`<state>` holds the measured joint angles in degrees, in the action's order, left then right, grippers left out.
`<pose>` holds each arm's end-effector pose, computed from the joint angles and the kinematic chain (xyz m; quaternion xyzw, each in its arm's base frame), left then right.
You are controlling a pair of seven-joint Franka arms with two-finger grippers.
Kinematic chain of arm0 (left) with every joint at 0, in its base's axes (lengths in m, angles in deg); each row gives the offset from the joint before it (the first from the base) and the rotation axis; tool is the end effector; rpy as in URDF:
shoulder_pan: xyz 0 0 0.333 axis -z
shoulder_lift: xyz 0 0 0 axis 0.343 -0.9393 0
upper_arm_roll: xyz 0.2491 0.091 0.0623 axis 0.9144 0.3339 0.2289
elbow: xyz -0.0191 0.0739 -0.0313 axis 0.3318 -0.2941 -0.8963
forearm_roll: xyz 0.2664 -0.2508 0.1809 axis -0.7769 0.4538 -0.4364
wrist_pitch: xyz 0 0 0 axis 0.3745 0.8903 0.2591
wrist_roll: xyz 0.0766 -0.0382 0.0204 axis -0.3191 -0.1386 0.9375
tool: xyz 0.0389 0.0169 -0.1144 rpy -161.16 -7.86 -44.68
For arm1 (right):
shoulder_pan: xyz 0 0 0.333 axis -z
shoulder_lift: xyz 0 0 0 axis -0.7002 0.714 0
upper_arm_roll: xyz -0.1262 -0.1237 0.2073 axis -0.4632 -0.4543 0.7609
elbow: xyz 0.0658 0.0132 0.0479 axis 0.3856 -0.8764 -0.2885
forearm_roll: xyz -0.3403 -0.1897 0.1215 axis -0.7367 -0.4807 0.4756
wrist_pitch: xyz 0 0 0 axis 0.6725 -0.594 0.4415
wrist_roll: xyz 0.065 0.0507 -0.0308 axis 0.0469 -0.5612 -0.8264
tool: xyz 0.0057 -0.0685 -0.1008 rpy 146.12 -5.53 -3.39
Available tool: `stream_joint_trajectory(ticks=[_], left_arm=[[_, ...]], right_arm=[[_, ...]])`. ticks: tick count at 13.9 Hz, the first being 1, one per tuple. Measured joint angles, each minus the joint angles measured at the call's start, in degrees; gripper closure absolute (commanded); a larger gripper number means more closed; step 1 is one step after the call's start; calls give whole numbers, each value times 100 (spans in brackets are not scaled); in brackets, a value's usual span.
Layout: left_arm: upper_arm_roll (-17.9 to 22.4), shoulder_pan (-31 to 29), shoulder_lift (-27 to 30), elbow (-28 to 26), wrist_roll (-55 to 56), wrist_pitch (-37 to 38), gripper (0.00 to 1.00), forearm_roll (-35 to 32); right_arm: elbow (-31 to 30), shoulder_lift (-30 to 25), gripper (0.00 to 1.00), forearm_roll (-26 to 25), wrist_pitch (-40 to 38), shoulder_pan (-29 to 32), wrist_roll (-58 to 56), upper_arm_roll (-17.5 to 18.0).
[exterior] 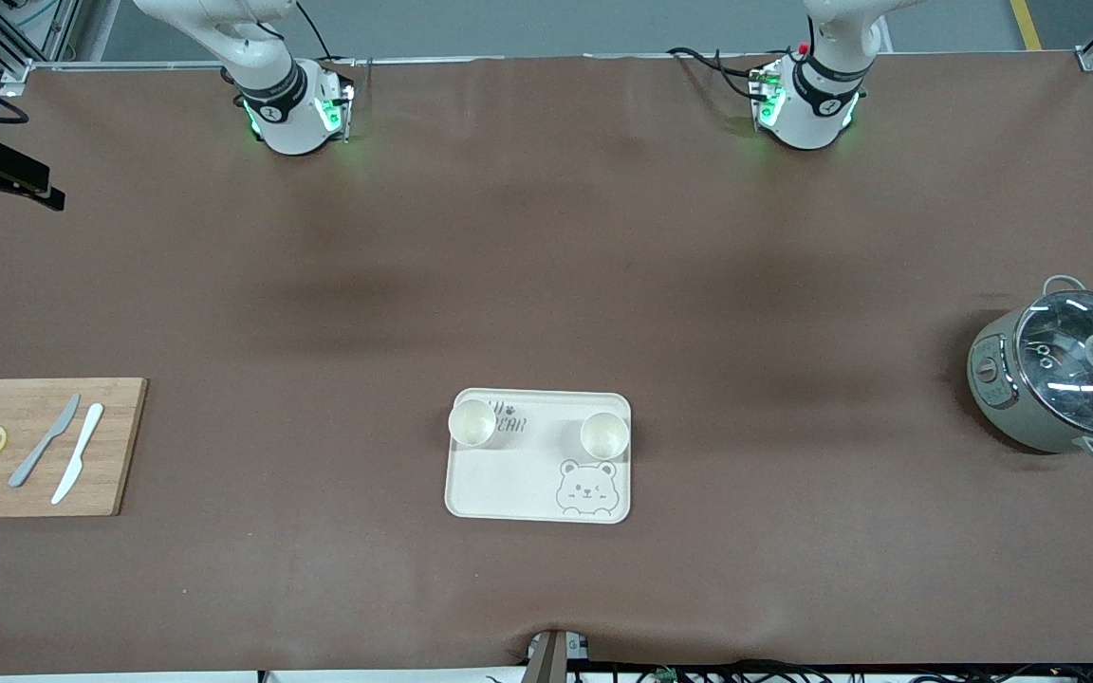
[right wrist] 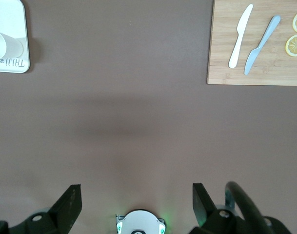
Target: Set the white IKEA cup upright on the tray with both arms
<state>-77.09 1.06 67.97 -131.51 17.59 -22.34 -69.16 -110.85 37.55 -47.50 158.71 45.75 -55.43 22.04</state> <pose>0.6193 0.1064 0.5541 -0.9951 -0.0692 -0.0701 0.0004 0.5292 -0.0492 0.5933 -0.9977 -0.0159 0.0615 0.0242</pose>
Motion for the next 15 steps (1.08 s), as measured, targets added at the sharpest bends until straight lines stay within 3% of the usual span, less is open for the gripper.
stream_joint_trajectory(ticks=[10,15], left_arm=[[-47,168,623,224,3,927,0,0],[1092,1489,945,-106,11,1183,0,0]], right_arm=[[4,-27,0,-246,1,16,13,-15],[4,-27,0,-246,-59,10,14,1]])
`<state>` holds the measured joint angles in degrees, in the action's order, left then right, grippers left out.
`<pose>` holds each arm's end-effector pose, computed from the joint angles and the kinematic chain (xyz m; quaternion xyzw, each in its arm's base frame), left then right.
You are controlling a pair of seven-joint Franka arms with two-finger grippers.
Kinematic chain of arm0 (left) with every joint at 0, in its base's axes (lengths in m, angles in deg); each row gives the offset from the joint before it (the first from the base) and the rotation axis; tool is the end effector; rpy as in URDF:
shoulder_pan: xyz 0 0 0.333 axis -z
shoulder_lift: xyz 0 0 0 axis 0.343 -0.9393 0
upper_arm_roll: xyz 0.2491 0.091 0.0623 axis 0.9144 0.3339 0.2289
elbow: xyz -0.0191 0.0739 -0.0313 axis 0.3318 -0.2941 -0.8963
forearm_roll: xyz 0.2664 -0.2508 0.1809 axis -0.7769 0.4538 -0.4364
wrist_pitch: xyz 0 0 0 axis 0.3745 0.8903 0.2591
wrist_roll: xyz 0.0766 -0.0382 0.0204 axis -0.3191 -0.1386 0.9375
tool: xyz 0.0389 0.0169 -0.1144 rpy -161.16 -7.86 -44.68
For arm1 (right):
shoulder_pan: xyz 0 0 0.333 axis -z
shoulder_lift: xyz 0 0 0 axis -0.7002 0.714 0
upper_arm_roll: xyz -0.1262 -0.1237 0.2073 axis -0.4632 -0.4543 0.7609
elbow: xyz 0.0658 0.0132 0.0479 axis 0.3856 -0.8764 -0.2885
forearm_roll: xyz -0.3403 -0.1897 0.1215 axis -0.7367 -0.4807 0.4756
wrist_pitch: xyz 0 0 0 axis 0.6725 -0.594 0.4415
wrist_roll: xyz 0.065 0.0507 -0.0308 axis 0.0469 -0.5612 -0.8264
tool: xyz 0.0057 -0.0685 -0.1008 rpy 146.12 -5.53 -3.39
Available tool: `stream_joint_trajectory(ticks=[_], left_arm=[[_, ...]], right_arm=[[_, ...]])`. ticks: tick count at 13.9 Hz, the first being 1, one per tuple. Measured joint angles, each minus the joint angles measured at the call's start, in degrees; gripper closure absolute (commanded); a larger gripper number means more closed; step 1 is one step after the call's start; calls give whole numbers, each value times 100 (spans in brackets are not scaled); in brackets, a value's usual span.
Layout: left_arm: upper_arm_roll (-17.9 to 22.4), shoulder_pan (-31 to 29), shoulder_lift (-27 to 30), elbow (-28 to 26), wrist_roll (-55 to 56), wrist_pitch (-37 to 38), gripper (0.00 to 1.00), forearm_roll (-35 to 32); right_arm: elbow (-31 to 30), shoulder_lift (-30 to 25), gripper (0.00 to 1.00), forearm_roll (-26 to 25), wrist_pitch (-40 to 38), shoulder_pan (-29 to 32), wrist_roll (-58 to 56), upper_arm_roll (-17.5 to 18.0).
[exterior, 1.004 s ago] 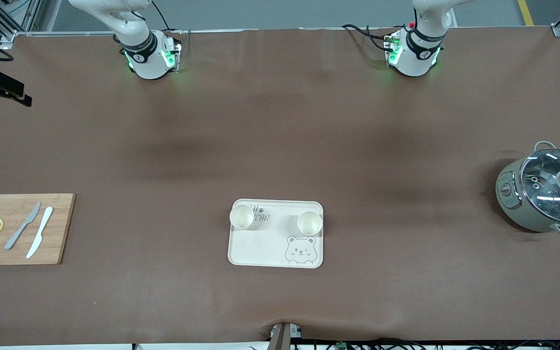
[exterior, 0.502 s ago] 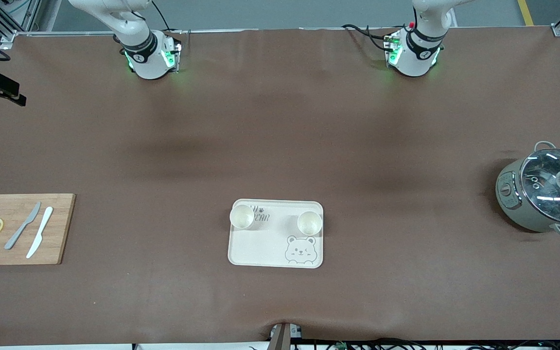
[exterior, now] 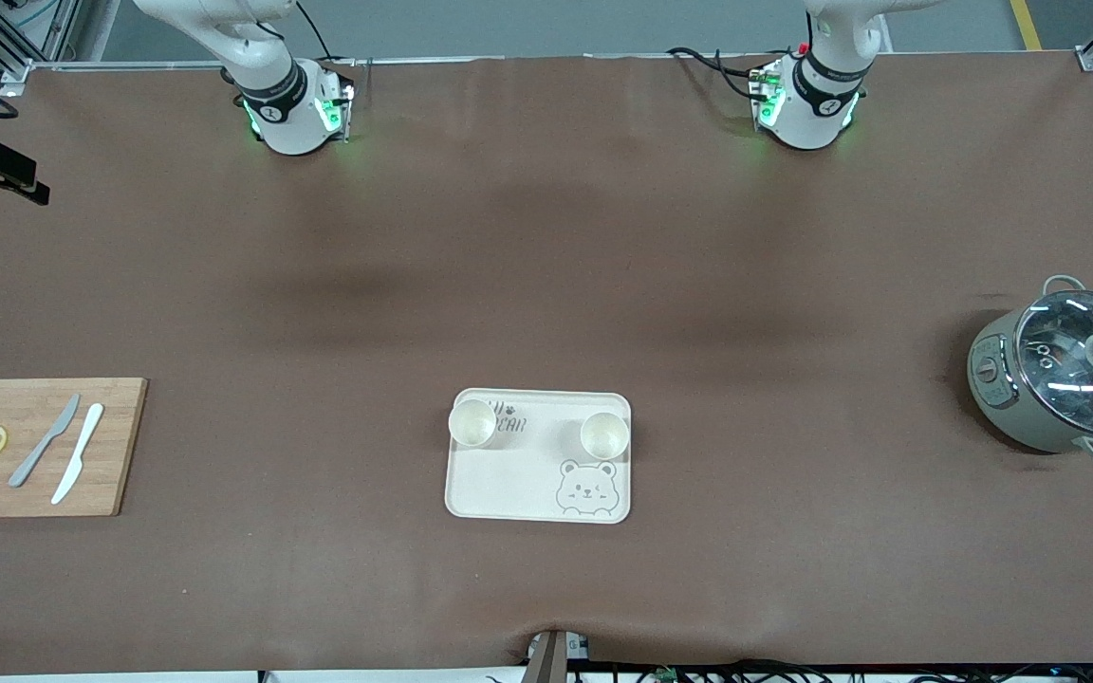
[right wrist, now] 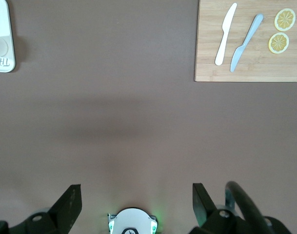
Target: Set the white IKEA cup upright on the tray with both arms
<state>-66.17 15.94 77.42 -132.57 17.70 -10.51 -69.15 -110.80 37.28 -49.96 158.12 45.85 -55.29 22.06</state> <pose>0.5613 0.0509 0.6213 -0.9986 -0.0352 -0.0382 0.0093 0.5260 -0.0556 0.5954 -0.9977 -0.0108 0.0662 0.0035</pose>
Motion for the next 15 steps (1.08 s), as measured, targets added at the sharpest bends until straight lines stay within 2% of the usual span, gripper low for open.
stream_joint_trajectory(ticks=[2,6,15], left_arm=[[161,214,135,-185,2,0,0,1],[168,270,337,-473,6,-21,0,1],[174,274,362,-509,-8,-219,0,1]], right_arm=[[0,0,0,0,-24,-7,0,14],[0,0,0,0,-31,-7,1,13],[-2,-20,0,0,140,-13,252,32]])
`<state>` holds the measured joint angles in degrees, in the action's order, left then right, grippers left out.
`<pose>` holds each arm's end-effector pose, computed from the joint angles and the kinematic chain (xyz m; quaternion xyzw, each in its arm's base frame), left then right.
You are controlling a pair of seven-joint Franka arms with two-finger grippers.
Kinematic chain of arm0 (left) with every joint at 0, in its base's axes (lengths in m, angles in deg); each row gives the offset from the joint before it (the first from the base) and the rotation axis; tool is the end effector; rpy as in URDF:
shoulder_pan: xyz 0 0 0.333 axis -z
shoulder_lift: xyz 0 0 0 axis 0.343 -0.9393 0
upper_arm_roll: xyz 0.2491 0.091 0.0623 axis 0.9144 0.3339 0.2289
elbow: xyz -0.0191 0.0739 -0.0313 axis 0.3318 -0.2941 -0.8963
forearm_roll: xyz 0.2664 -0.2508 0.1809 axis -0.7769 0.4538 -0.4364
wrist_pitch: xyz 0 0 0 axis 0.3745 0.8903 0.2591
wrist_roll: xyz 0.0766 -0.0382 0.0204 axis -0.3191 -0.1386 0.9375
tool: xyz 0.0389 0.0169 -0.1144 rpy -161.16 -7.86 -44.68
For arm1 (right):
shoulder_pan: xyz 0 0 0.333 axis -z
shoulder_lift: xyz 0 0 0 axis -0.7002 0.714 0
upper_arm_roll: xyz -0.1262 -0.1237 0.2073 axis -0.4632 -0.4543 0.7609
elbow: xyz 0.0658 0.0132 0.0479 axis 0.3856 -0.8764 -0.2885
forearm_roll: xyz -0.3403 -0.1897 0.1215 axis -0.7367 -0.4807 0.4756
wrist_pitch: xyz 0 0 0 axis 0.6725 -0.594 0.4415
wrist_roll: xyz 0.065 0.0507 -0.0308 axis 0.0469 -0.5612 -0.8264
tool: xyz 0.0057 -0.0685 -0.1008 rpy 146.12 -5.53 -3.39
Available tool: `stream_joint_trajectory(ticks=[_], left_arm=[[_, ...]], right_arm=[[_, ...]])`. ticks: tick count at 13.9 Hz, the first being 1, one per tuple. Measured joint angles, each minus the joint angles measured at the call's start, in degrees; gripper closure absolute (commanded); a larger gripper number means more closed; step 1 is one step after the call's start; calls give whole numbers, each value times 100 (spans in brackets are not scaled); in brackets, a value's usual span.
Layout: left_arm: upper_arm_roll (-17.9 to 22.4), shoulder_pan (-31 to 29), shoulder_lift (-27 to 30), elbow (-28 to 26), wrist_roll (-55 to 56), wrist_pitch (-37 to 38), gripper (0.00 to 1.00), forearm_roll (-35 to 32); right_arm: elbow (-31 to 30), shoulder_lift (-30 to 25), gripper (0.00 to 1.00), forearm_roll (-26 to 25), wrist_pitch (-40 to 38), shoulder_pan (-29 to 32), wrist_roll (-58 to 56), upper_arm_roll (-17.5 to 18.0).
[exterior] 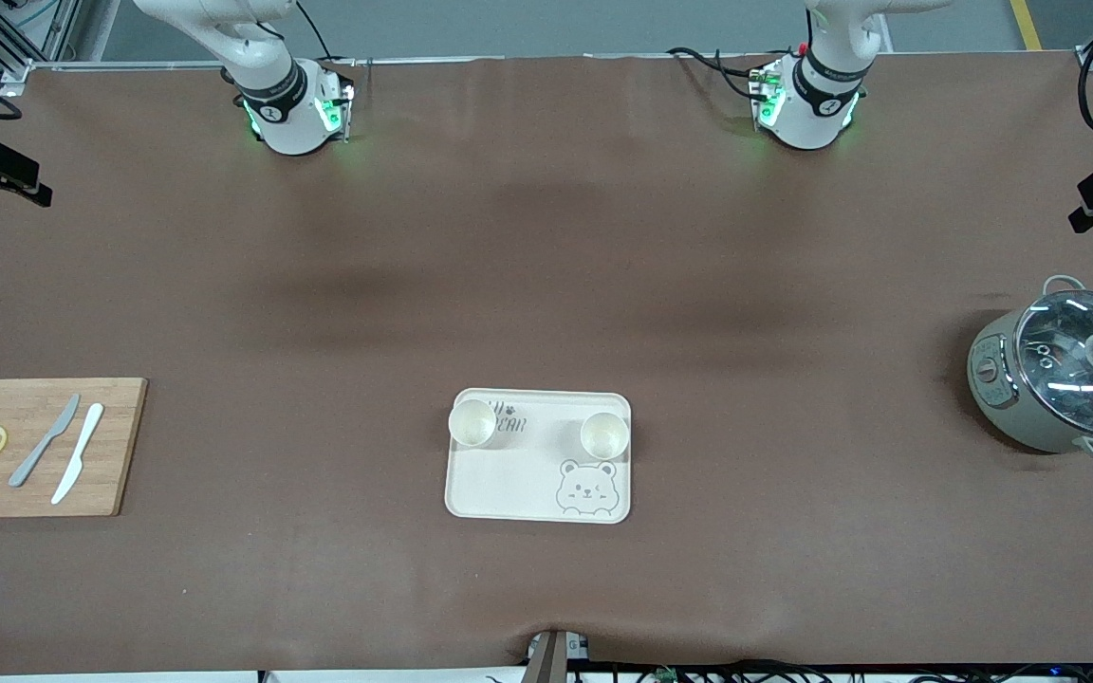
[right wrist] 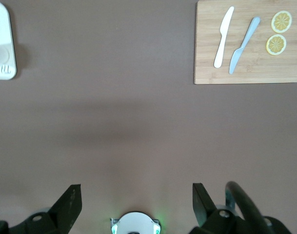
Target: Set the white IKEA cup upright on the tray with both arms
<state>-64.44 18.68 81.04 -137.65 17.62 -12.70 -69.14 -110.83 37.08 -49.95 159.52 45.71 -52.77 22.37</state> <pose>0.5493 0.0409 0.6171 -0.9986 -0.0255 -0.0447 0.0076 0.5287 -0.0517 0.5988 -0.9986 0.0072 0.0526 0.0007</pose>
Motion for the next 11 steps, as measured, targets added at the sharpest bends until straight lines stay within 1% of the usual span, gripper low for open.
stream_joint_trajectory(ticks=[3,8,11], left_arm=[[-22,25,0,-6,0,1,0,0],[-383,70,-1,-86,28,-6,0,7],[-411,67,-2,-123,30,-99,0,53]], right_arm=[[-1,-5,0,6,38,-1,75,15],[-6,-5,0,8,38,0,87,17],[-11,-5,0,40,37,-1,92,17]])
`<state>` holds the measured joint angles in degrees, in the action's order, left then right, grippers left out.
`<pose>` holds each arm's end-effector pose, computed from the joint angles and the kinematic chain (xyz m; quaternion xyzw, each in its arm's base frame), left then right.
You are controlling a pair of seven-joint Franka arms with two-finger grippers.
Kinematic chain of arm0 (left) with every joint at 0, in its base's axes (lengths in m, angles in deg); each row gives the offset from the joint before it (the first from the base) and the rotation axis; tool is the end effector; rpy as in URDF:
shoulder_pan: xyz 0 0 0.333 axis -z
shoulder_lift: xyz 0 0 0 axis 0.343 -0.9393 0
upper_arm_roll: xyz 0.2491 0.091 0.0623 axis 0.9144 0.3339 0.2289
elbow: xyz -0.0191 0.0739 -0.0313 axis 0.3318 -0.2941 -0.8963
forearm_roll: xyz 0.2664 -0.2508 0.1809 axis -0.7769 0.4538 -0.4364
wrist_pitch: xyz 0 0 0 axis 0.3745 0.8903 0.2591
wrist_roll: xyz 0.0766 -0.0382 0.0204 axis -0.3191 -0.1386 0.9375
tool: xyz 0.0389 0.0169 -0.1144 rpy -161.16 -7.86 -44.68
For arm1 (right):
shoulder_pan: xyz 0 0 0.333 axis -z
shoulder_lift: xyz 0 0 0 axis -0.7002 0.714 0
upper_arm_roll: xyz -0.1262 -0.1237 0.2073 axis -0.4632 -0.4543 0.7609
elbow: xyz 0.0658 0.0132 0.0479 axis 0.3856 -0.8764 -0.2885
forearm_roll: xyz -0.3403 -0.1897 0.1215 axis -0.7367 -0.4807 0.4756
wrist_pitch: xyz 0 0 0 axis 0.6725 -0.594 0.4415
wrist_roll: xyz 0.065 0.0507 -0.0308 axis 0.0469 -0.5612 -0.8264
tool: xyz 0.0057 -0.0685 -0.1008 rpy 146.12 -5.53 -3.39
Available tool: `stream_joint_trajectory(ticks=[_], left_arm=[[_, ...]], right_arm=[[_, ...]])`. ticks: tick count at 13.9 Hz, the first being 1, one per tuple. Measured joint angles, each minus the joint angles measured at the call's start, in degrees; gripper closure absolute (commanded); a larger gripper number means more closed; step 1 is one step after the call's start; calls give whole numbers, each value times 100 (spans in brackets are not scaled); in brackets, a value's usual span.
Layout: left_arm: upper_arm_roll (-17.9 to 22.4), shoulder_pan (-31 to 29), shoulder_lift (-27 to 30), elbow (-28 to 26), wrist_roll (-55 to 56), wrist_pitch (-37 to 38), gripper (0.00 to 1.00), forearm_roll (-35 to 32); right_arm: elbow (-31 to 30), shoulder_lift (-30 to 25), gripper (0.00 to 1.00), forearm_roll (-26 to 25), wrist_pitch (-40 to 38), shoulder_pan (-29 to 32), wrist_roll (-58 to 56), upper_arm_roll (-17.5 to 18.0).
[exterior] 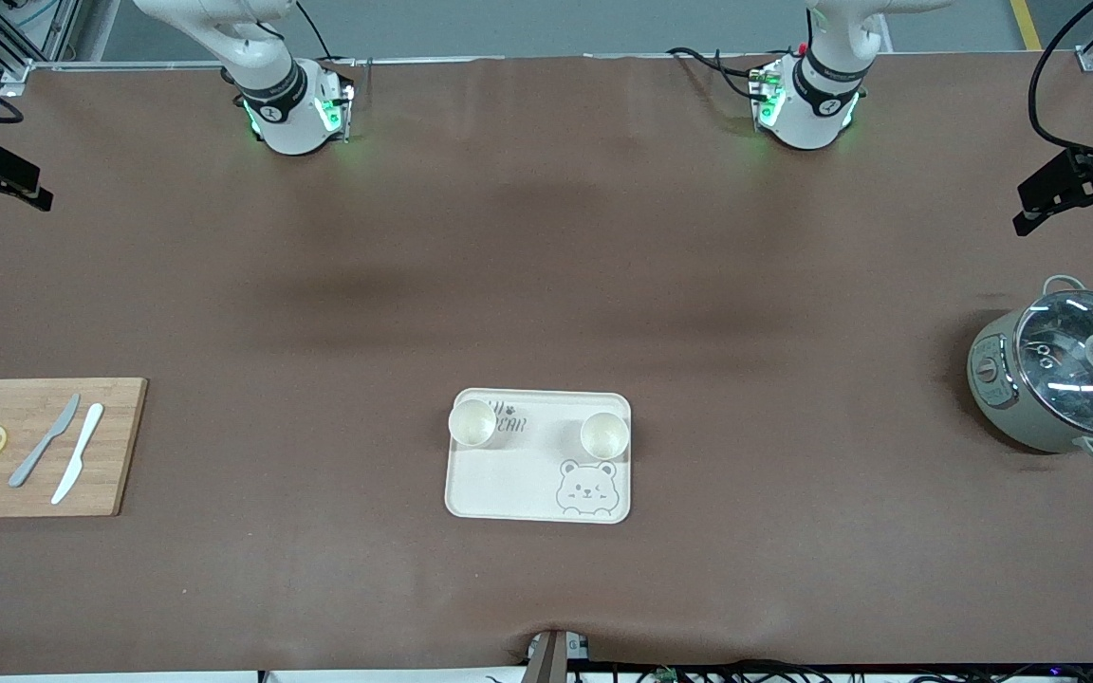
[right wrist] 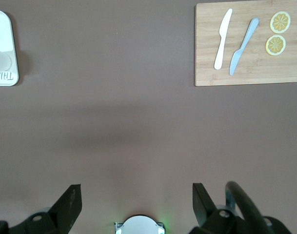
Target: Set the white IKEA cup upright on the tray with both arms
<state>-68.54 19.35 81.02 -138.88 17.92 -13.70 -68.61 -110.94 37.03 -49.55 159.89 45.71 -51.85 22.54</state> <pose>0.5529 -0.0075 0.6081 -0.9990 0.0138 -0.0428 0.0037 0.5295 -0.0492 0.5989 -0.9987 0.0132 0.0497 0.0033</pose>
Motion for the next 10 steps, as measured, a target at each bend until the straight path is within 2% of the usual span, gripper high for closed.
stream_joint_trajectory(ticks=[10], left_arm=[[0,-1,-29,-92,0,-42,0,23]], right_arm=[[-8,0,0,1,-70,5,34,-16]])
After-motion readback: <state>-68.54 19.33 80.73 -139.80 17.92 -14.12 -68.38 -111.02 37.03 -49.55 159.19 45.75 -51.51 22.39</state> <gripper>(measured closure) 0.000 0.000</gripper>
